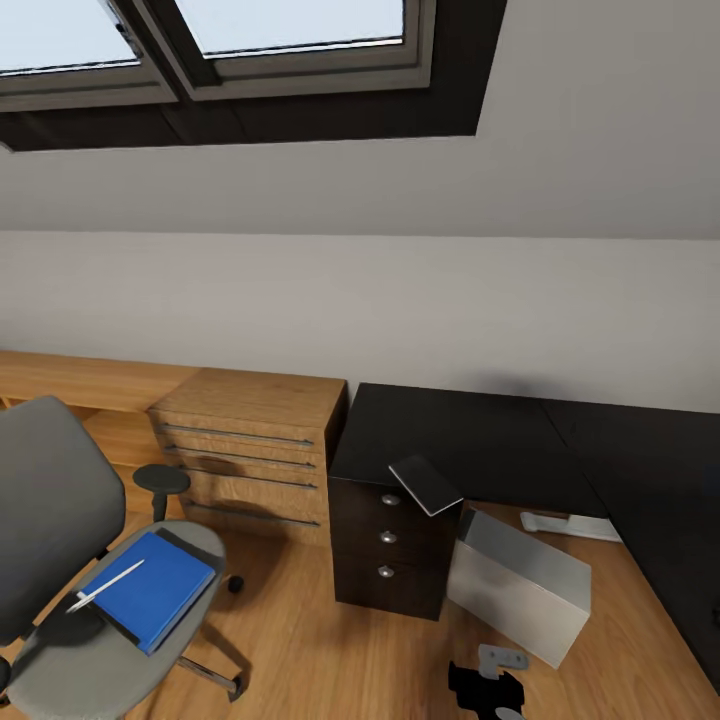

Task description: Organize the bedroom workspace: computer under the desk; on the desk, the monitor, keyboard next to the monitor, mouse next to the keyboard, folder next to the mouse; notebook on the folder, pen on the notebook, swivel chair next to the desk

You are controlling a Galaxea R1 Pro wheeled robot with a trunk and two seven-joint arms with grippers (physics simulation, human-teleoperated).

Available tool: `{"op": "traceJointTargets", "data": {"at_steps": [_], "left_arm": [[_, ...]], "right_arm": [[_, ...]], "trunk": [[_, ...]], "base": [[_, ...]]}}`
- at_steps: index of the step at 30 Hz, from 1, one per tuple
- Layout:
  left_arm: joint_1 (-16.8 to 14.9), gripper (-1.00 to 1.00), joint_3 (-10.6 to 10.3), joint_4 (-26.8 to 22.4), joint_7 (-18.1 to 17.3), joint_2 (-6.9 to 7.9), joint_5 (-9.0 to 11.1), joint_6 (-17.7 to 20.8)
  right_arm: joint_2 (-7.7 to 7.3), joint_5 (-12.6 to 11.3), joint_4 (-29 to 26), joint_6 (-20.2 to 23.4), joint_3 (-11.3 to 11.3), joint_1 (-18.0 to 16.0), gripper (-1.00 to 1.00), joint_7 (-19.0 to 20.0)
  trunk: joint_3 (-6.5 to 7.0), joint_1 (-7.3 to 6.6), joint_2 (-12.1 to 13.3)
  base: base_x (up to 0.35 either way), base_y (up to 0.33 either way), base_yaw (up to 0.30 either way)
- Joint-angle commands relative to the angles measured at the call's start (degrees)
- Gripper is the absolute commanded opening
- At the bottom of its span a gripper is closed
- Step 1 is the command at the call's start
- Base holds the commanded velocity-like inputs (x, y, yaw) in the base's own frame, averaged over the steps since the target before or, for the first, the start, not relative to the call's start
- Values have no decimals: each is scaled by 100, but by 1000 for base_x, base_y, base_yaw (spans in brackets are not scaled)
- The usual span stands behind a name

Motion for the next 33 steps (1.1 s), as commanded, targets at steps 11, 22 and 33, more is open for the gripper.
{"op": "traceJointTargets", "data": {"at_steps": [11, 22, 33], "left_arm": [[-4, 100, 42, 74, -13, 30, 0, -16], [-4, 100, 45, 78, -13, 109, 0, -16], [-4, 100, 45, 79, -13, 118, 0, -16]], "right_arm": [[6, -30, 10, -281, 48, 30, 100, -15], [29, 507, 10, -356, 57, 79, 100, -18], [37, 698, 17, -402, 57, 114, 100, -19]], "trunk": [[-6, 0, -4], [-12, 0, -4], [-40, 0, -4]], "base": [[0, 0, 187], [0, 0, 275], [0, 0, 276]]}}
